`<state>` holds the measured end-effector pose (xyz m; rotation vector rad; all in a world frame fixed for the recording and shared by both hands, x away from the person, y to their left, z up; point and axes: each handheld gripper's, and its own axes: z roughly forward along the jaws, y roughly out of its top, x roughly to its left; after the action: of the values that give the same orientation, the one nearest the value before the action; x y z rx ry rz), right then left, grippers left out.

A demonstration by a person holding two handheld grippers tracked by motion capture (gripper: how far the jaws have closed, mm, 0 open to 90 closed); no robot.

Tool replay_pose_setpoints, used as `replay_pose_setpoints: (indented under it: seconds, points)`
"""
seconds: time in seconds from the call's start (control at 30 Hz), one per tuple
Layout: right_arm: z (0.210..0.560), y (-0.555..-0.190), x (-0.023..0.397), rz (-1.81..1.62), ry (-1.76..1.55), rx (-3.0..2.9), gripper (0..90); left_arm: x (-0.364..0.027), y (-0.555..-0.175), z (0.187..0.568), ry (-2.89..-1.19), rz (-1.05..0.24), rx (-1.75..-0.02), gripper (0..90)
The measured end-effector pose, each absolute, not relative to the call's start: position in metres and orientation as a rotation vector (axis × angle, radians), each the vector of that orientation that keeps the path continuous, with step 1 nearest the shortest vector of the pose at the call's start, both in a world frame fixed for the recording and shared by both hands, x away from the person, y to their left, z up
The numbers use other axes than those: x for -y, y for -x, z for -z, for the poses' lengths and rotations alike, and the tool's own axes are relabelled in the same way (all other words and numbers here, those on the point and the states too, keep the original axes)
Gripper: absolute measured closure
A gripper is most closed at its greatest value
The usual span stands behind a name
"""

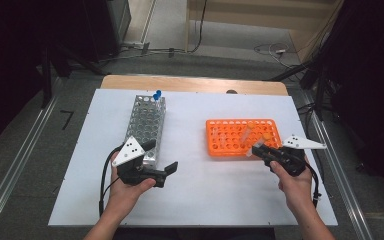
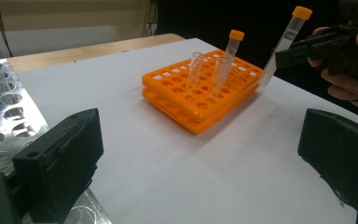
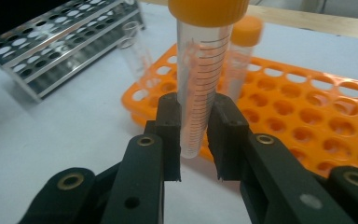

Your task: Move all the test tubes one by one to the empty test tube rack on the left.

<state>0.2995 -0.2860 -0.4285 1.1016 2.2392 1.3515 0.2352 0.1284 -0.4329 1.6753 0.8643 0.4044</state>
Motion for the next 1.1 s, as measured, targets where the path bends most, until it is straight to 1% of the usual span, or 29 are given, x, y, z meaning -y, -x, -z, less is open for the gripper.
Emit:
replay_pose_setpoints:
  seconds: [0.27,0.5,0.6,0.73,0.87,1.1]
  points:
    - [0.43,-0.282,0.258,-1.389,-0.974,-2.333,72.7,-0.116,-0.233,0.431,-1.692,-0.384,-0.82,2.4]
    - [0.435,-0.272,0.233,-1.389,-0.896,-2.407,72.7,-0.105,-0.23,0.428,-1.71,-0.353,-0.773,8.4]
    - [0.437,-0.269,0.223,-1.394,-0.864,-2.43,72.7,-0.097,-0.228,0.428,-1.722,-0.366,-0.779,15.0]
    - [0.439,-0.264,0.212,-1.399,-0.825,-2.464,72.7,-0.088,-0.228,0.429,-1.748,-0.338,-0.767,21.3]
    - [0.441,-0.259,0.201,-1.396,-0.786,-2.495,72.7,-0.08,-0.226,0.429,-1.768,-0.308,-0.729,30.6]
    - [0.444,-0.253,0.183,-1.391,-0.726,-2.54,72.7,-0.067,-0.223,0.429,-1.796,-0.283,-0.662,42.4]
